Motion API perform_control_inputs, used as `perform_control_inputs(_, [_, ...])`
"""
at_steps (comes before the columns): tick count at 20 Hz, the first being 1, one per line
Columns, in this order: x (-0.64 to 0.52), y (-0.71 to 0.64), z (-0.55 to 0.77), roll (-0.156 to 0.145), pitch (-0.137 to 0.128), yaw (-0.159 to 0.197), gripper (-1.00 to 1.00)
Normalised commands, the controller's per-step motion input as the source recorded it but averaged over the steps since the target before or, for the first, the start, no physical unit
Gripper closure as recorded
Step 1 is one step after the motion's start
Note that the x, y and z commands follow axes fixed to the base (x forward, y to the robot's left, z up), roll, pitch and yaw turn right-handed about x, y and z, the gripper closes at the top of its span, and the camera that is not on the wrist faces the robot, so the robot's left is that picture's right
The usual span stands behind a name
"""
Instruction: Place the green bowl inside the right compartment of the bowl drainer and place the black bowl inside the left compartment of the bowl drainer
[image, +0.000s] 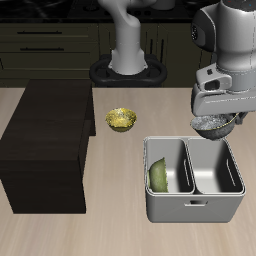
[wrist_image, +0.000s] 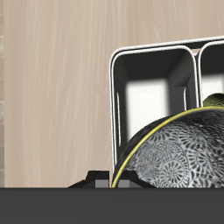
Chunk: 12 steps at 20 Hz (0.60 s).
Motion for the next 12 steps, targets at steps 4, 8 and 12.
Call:
perform_control_inputs(4, [0.08, 0.0, -0.29, 0.004, 0.038, 0.003, 1.0])
perform_control_inputs(8, [0.08, -0.1, -0.15, -0.011, 0.024, -0.02, 1.0])
perform_control_inputs(12, [0.03, -0.05, -0.19, 0.002, 0.024, -0.009, 1.0])
